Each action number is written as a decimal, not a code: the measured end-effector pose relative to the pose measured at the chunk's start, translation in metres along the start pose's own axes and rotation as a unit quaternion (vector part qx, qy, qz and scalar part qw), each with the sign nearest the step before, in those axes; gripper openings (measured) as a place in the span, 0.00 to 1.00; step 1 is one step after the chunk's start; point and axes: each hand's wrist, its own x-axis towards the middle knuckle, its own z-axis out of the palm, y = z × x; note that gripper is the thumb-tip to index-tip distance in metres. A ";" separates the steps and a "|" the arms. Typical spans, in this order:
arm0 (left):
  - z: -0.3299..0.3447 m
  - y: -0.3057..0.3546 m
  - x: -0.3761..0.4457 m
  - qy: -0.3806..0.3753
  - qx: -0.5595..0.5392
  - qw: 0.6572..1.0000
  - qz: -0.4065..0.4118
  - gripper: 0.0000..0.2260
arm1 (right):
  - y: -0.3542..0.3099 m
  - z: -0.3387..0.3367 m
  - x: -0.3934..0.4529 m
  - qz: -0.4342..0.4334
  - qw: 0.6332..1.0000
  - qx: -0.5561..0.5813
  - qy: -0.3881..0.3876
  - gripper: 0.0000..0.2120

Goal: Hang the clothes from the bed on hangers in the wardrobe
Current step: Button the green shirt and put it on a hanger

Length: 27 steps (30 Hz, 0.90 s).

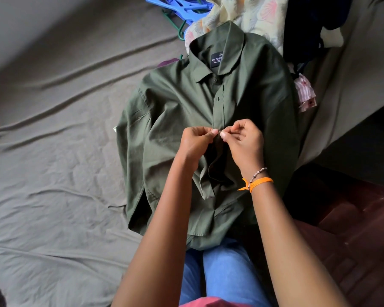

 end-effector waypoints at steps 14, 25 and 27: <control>0.018 -0.074 -0.085 0.194 0.315 0.924 -0.090 0.22 | 0.070 -0.034 -0.060 0.071 0.994 -0.075 0.044 0.13; -0.017 -0.112 -0.082 0.172 0.206 0.963 0.037 0.05 | 0.118 -0.032 -0.069 0.160 0.966 -0.152 0.131 0.06; -0.024 -0.111 -0.091 0.175 0.161 0.969 0.066 0.05 | 0.113 -0.040 -0.071 0.176 0.970 -0.078 0.147 0.10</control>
